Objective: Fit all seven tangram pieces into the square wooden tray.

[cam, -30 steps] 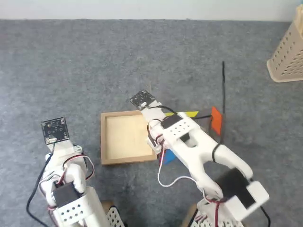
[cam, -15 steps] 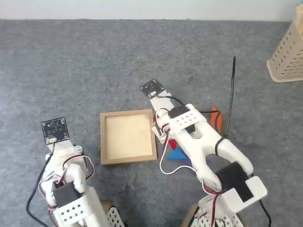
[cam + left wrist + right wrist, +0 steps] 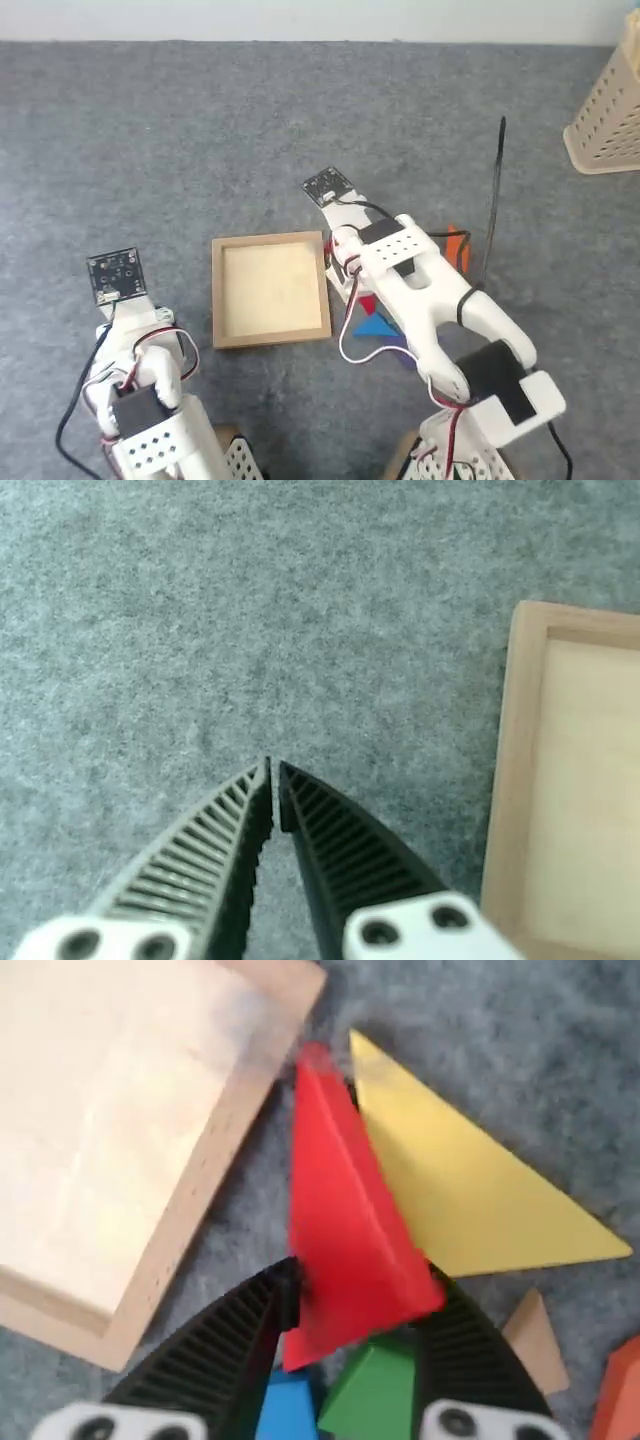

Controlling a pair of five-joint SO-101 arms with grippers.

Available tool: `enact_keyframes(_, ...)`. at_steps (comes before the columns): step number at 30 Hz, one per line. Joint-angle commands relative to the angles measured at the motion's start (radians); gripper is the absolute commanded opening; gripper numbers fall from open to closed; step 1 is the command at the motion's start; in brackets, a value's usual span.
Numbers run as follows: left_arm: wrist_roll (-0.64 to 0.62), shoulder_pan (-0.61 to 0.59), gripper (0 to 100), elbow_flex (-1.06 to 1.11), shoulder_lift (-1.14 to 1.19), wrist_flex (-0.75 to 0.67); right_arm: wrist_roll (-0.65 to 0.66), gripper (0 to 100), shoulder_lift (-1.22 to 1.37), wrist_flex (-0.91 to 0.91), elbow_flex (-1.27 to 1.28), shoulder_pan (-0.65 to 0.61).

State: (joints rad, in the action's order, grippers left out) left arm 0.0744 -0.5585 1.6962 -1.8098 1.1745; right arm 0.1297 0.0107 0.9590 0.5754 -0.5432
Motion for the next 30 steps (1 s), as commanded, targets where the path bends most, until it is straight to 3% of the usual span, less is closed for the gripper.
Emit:
enact_keyframes(1, -0.014, 0.005, 1, -0.01, -0.008, 0.006, -0.008, 17.7, -0.096, 0.035, -0.018, 0.01)
enact_keyframes(5, -0.014, 0.005, 1, -0.01, -0.008, 0.006, -0.003, 16.7, -0.085, 0.028, -0.012, 0.007)
enact_keyframes(14, -0.014, 0.005, 1, -0.01, -0.008, 0.006, -0.009, 1.1, -0.059, -0.013, -0.014, 0.007)
enact_keyframes(22, -0.014, 0.005, 1, -0.01, -0.008, 0.006, -0.014, 0.6, -0.262, 0.051, -0.017, 0.001)
enact_keyframes(30, -0.014, 0.005, 1, -0.01, -0.008, 0.006, -0.069, 0.6, -0.389, 0.027, -0.011, -0.156)
